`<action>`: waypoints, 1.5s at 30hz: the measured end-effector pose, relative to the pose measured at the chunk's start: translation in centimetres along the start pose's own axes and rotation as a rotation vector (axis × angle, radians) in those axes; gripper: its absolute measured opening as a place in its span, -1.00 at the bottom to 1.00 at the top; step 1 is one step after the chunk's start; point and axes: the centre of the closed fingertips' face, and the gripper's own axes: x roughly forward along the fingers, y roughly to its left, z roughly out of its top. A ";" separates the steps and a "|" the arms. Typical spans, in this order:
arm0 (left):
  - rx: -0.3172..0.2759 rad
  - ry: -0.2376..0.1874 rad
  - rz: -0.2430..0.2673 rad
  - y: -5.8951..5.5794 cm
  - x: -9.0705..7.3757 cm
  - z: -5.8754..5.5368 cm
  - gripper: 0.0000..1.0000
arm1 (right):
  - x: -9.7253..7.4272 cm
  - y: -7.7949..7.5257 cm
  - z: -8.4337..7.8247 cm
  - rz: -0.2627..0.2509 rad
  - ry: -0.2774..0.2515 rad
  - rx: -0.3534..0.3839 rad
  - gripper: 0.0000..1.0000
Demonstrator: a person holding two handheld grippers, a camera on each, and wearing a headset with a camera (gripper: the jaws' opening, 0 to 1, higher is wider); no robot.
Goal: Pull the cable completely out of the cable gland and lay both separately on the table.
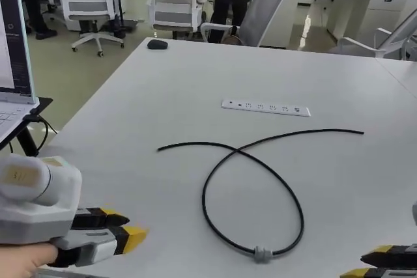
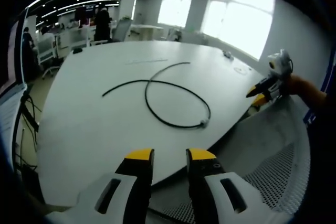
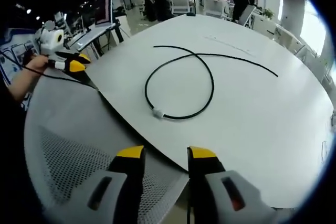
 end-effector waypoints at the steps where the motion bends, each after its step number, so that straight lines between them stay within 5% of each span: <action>1: 0.005 0.007 -0.006 -0.3 0.0 0.1 -0.47 | -0.1 0.1 0.1 0.004 -0.002 0.000 -0.34; 4: 0.039 0.021 -0.023 -0.8 0.0 0.5 -0.47 | -0.4 0.7 0.7 0.008 -0.004 -0.016 -0.35; 11: 0.152 0.031 -0.070 -2.4 1.5 3.4 -0.47 | -1.2 2.2 1.9 0.035 -0.032 -0.051 -0.36; 15: 0.211 0.028 -0.112 -3.9 2.9 5.2 -0.47 | -1.3 2.4 2.0 0.042 -0.039 -0.057 -0.37; 19: 0.333 0.027 -0.166 -6.3 5.7 6.3 -0.50 | -1.0 2.2 1.7 0.039 -0.034 -0.064 -0.38; 25: 0.526 0.116 -0.252 -9.5 10.1 5.1 -0.45 | -0.6 2.5 1.5 0.051 -0.032 -0.079 -0.39; 31: 0.592 0.203 -0.330 -11.2 13.4 3.3 -0.44 | -1.2 2.9 1.3 0.054 -0.027 -0.097 -0.40; 41: 0.506 0.262 -0.363 -11.7 18.1 0.9 -0.49 | -1.9 4.0 1.9 0.059 -0.048 -0.117 -0.41; 45: 0.546 0.324 -0.353 -11.2 19.6 -0.4 -0.59 | -1.9 4.0 1.4 0.057 -0.041 -0.107 -0.41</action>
